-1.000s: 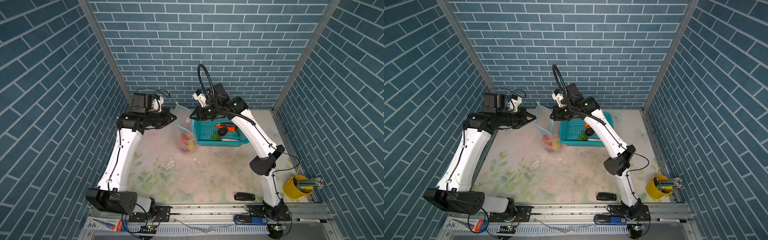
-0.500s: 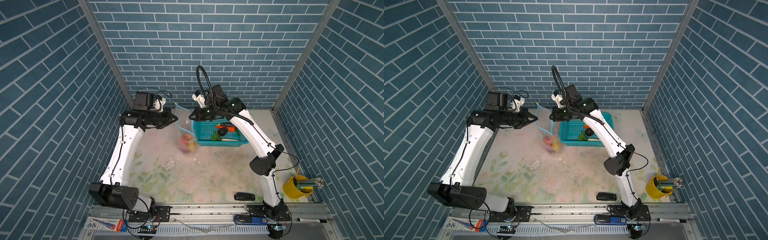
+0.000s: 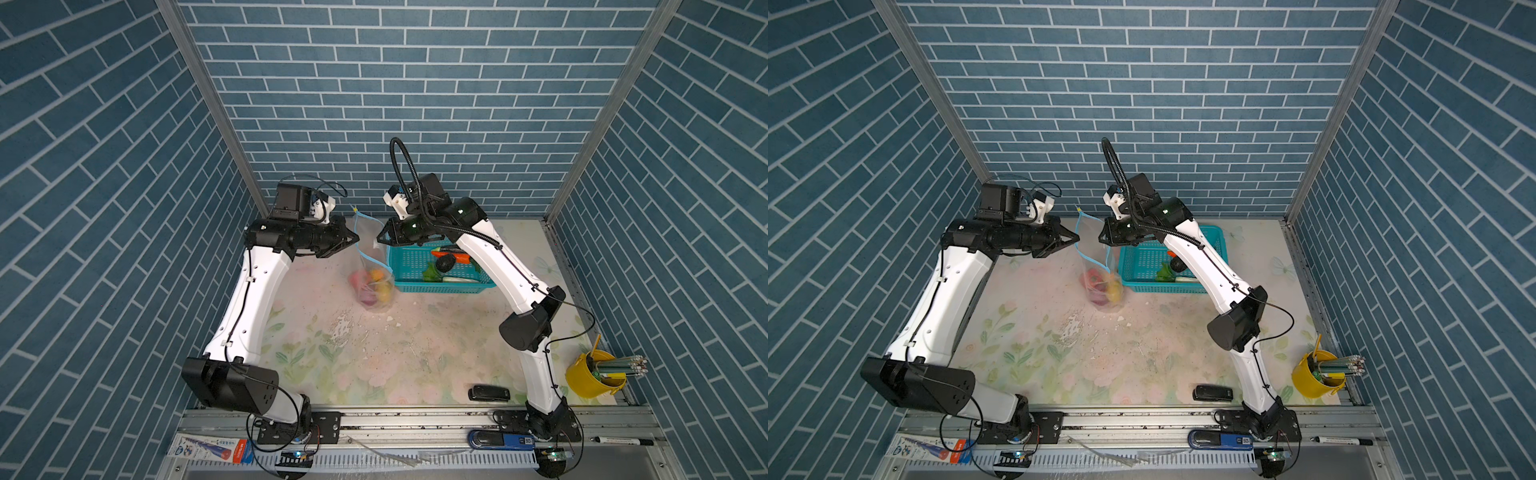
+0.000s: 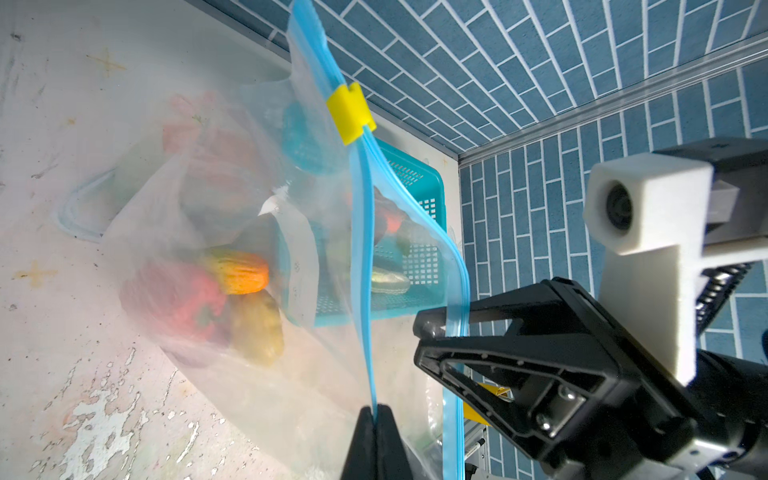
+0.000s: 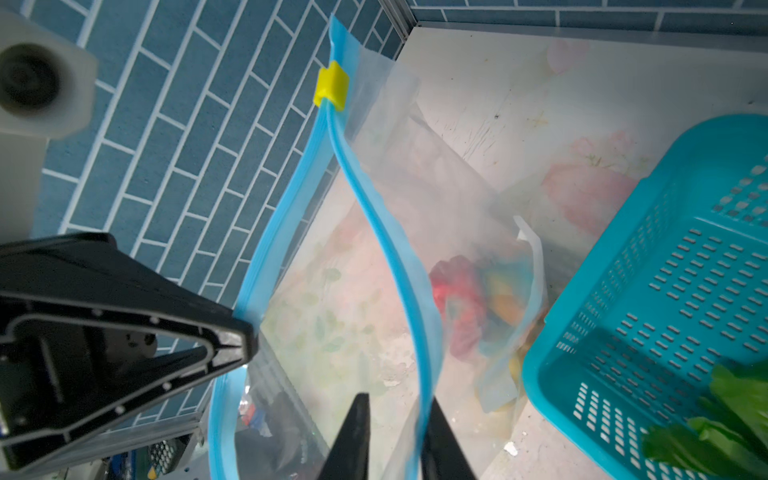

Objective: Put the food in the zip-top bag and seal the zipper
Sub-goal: 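Hold the bag up with the left gripper and open the right gripper off the zipper, then move the right gripper into the basket above the black avocado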

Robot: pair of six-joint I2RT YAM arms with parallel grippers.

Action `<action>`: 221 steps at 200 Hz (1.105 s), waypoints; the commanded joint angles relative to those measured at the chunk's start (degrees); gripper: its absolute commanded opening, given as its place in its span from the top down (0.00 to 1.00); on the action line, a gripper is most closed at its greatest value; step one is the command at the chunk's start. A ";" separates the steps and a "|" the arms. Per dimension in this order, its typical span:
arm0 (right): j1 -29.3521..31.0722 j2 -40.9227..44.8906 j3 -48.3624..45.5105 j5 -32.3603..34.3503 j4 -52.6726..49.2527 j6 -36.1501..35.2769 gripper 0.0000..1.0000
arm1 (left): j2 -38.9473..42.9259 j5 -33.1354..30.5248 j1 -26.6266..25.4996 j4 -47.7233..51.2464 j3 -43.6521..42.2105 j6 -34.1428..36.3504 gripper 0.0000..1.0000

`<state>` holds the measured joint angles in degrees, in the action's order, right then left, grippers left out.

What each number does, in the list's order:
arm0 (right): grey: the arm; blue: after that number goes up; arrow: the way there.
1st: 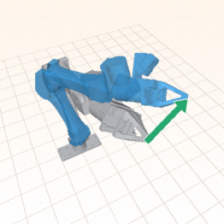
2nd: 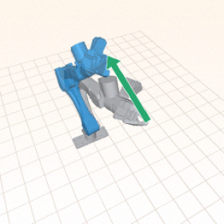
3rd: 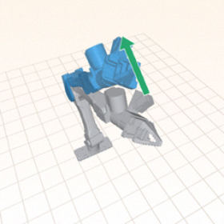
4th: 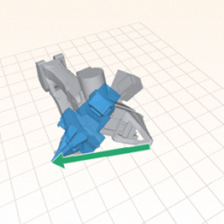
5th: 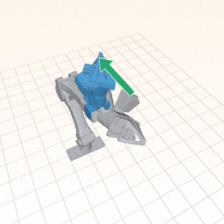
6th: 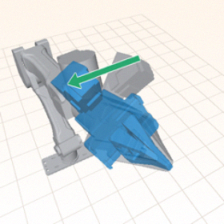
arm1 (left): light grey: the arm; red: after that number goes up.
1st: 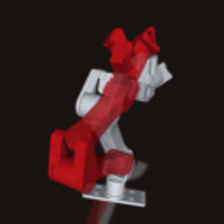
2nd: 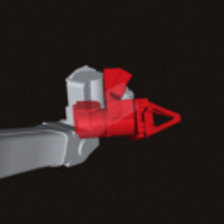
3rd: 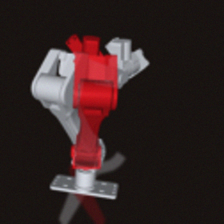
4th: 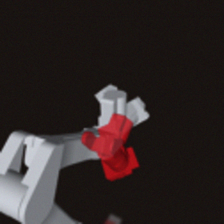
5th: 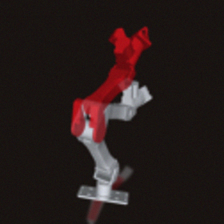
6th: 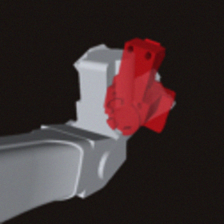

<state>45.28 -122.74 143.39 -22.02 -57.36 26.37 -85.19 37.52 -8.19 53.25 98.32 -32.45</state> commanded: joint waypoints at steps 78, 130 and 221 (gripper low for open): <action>-2.12 5.39 -1.69 8.96 0.18 -5.80 0.46 | -1.16 2.18 -0.60 -2.18 0.10 0.52 1.00; -8.37 9.75 -13.44 13.51 1.95 -4.84 0.45 | -3.03 3.12 -1.30 -3.07 0.75 0.37 1.00; -17.51 6.61 -26.95 19.57 4.71 2.14 0.37 | -3.48 3.01 -1.66 -3.42 0.55 0.41 1.00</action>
<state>28.84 -113.91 118.52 -4.29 -53.93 24.86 -88.16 40.14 -9.41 50.85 98.32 -32.47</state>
